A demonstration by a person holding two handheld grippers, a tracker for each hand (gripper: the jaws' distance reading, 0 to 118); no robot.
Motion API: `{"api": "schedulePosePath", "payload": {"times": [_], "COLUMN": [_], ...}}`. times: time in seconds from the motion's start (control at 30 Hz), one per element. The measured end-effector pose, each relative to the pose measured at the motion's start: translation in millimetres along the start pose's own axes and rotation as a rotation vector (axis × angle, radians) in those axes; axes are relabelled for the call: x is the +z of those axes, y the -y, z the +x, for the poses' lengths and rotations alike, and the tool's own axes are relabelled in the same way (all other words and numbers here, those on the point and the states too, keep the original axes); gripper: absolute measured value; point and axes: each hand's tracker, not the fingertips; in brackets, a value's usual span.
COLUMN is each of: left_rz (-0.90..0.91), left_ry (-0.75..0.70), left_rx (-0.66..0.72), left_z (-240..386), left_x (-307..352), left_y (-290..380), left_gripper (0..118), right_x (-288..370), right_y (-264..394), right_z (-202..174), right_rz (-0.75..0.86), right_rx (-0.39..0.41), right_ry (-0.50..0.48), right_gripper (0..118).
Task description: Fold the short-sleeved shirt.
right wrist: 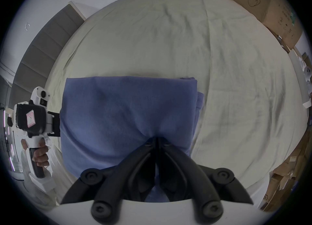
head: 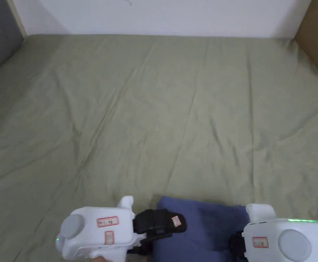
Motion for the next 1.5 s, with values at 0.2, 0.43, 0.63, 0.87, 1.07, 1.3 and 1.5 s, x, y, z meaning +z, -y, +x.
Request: {"api": "schedulePosePath", "payload": {"times": [0.2,0.43,0.63,0.87,1.07,1.3,1.5], "left_rz": [-0.032,-0.021,0.062,0.155,0.16,0.38,0.58], "left_ry": [-0.278,-0.198,-0.376,-1.022,-1.264,-1.221,-0.877], "left_rx": [-0.217,-0.189,-0.281,-0.353,-0.379,-0.307,-0.365], "left_z": [20,15,20,5,-29,5,78], "left_x": [-12,11,109,269,322,340,324], "left_y": [3,-4,-45,-115,-132,-105,-50], "left_gripper": [33,29,29,29,66,108,2], "right_x": [3,30,56,56,52,52,65], "right_y": [1,-3,-6,1,7,4,6], "right_z": [-9,-15,-11,-3,-6,-9,-12], "right_rz": [0.001,0.044,0.114,0.102,0.075,0.072,0.111], "right_rx": [0.018,-0.026,-0.077,-0.139,-0.191,-0.17,-0.171], "right_ry": [0.04,0.022,0.023,0.082,0.091,0.085,0.025], "right_gripper": [3,3,3,3,3,3,3]}}
